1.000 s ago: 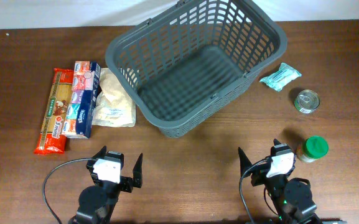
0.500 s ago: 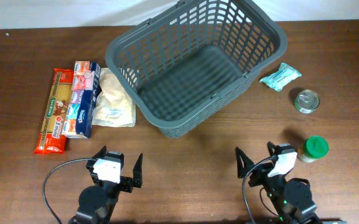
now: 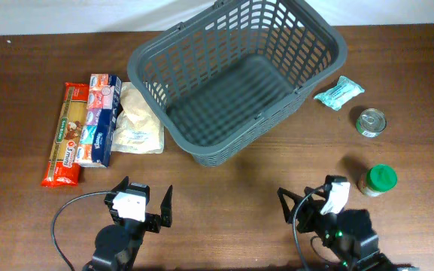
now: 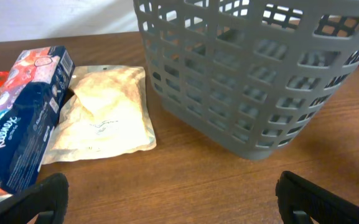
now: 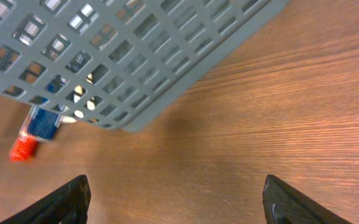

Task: Pack container

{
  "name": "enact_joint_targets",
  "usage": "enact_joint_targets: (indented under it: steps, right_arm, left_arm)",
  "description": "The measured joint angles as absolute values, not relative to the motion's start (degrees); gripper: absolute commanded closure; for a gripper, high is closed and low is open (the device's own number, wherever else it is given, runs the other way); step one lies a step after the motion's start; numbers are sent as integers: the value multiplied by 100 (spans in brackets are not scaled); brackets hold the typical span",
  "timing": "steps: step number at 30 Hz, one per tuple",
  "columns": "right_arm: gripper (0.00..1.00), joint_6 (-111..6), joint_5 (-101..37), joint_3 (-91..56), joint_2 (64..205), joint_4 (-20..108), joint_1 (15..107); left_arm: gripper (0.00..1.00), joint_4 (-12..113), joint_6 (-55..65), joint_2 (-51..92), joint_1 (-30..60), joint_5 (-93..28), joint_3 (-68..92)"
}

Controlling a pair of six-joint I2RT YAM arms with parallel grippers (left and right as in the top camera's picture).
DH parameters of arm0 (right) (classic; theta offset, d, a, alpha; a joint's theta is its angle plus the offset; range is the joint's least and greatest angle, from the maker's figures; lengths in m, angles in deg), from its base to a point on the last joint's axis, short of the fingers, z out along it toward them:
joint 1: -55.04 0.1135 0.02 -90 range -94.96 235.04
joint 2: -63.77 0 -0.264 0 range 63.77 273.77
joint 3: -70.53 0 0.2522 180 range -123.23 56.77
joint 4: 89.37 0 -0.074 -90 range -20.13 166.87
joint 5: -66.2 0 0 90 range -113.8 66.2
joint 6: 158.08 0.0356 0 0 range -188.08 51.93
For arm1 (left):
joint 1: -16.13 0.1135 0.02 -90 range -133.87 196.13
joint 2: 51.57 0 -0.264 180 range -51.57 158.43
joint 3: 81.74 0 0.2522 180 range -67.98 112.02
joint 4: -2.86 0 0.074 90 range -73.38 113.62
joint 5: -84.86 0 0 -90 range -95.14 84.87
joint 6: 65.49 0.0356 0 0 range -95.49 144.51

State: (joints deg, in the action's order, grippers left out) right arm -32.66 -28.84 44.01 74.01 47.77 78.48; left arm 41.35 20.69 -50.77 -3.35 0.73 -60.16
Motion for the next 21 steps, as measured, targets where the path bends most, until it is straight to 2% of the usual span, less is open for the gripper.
enact_joint_targets:
  steps: [2,3,6,7,15,21]
  right_arm:
    - [28,-3486,-2724,3698,7999,4530,7841]
    - [39,-3626,-2624,3236,8336,4371,7841]
    - [86,-4052,-2342,1748,9355,3905,7837]
    - [96,-4186,-2241,1254,9706,3704,7837]
    - [96,-5206,-1577,-2317,12622,2987,7837]
    - [97,-5895,-1345,-4267,14493,2921,7638]
  left_arm:
    - [1,4139,2072,-5080,-335,71,-6018]
    - [1,4137,2069,-5077,-335,71,-6021]
    - [1,4128,2069,-5077,-335,73,-6027]
    - [1,4128,2069,-5080,-335,71,-6029]
    - [1,4124,2072,-5084,-335,73,-6029]
    - [1,4124,2072,-5084,-335,73,-6029]
